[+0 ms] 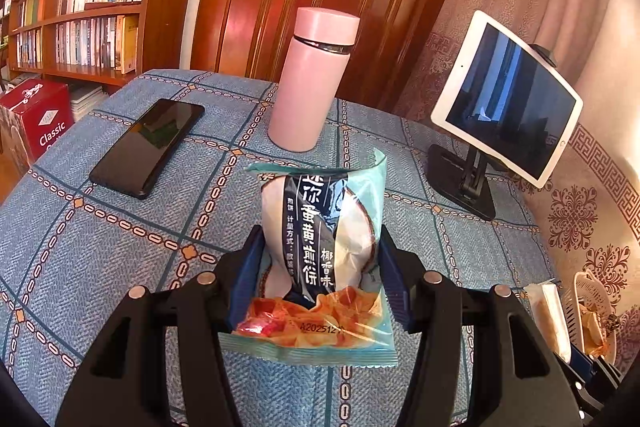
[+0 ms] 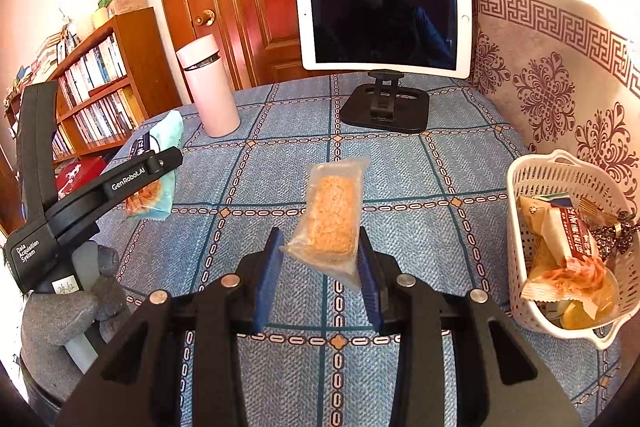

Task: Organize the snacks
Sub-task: 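Carry the orange cracker packet into the white basket and open the right gripper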

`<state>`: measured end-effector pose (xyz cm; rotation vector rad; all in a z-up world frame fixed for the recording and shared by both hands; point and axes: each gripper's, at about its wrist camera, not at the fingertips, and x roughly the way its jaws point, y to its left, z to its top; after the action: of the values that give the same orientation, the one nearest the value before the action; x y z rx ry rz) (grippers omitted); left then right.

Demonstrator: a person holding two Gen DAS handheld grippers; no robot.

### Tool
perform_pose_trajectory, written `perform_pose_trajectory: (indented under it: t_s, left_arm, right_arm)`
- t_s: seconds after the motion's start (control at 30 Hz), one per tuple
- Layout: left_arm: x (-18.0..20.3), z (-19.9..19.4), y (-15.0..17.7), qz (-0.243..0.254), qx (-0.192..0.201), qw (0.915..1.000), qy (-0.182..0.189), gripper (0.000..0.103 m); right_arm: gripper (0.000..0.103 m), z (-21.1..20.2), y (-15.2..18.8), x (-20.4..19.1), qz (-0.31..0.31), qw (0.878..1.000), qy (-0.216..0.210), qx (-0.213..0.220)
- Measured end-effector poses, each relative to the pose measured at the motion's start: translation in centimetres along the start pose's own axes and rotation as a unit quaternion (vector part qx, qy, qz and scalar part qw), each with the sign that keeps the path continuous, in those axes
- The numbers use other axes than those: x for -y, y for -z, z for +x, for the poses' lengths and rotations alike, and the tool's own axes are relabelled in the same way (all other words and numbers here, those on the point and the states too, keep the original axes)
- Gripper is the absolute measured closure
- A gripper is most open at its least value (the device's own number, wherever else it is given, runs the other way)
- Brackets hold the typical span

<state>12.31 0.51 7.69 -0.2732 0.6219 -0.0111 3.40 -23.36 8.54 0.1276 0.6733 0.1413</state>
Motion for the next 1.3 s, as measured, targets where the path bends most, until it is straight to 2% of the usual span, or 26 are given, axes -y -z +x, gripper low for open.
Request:
perform_pose_trajectory:
  t_s: [0.47, 0.8, 1.07, 1.3]
  left_arm:
    - [2.7, -4.6, -0.7, 0.009, 0.036, 0.9973, 0.063, 0.046]
    - [5.3, -6.0, 0.2, 0.035, 0.038, 0.9942, 0.095, 0.046]
    - [6.6, -6.9, 0.6, 0.051, 0.042, 0.9918, 0.109, 0.046]
    - [7.3, -7.1, 0.9, 0.06, 0.038, 0.9903, 0.119, 0.046]
  right_arm:
    - [0.067, -5.1, -0.1, 2.2, 0.017, 0.999, 0.029, 0.037]
    - [0.067, -8.3, 0.1, 8.1, 0.064, 0.991, 0.098, 0.064]
    - [0.067, -9.5, 1.3, 14.1, 0.112, 0.978, 0.167, 0.062]
    - [0.066, -9.6, 2.1, 17.2, 0.134, 0.968, 0.204, 0.059]
